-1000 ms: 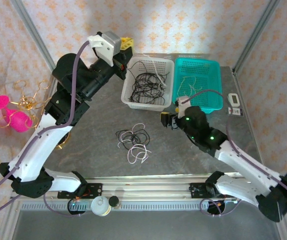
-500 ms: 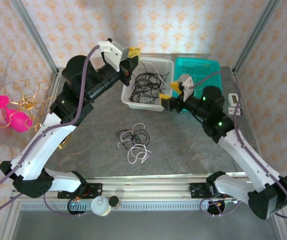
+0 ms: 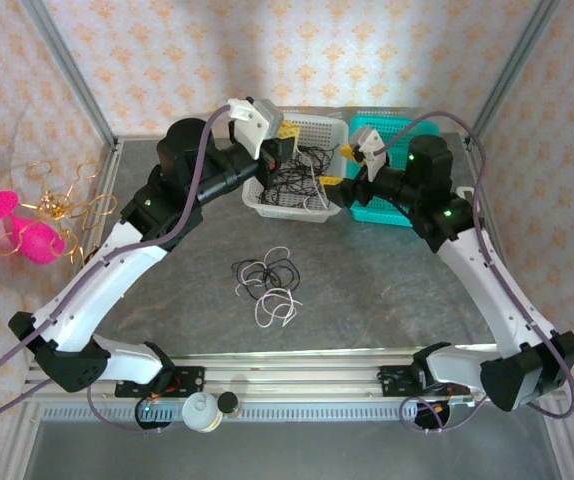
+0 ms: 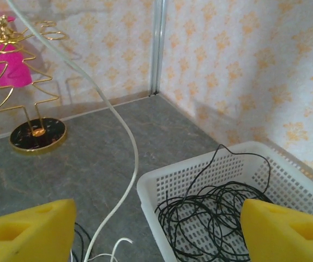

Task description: Untangle the cables

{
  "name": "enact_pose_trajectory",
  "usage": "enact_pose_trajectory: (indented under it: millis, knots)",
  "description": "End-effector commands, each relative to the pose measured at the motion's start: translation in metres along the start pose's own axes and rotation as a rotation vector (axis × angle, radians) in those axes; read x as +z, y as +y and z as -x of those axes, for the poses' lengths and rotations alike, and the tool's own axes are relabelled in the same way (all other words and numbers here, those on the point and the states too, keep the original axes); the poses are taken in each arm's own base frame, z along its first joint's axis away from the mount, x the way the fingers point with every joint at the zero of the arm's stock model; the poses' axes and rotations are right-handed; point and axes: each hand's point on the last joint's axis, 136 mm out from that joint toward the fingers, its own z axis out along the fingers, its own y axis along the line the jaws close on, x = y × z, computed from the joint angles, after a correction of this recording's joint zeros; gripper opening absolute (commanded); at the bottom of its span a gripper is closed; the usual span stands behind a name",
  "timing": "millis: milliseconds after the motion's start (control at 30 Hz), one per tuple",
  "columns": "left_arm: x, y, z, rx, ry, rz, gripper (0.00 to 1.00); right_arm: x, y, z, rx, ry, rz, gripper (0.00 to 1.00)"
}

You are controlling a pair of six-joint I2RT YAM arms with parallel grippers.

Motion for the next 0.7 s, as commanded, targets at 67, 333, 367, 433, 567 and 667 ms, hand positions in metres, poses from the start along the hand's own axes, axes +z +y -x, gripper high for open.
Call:
enact_pose_trajectory:
  millis: [67,333,367,433,567,667]
  knots:
    - [0.002,-0.014,-0.011,0.001,0.037,-0.056,0.0,0.011,0.021,0.024,-0.049,-0.073,0.213,0.79]
    - [0.001,-0.023,-0.015,0.005,0.058,-0.091,0.0,0.035,0.012,0.01,-0.047,-0.004,0.284,0.62]
    - [0.002,-0.022,-0.017,0.006,0.063,-0.088,0.0,0.036,0.012,0.007,-0.043,0.007,0.295,0.56]
    - [0.002,-0.021,-0.019,0.007,0.07,-0.08,0.0,0.037,0.011,0.003,-0.02,0.024,0.306,0.4]
    - [0.004,-0.013,-0.02,-0.025,0.059,-0.027,0.21,0.034,-0.003,-0.001,0.12,0.029,0.263,0.05]
    - [0.006,-0.01,-0.024,-0.084,0.032,-0.009,0.68,0.031,-0.02,-0.009,0.285,0.065,0.173,0.0]
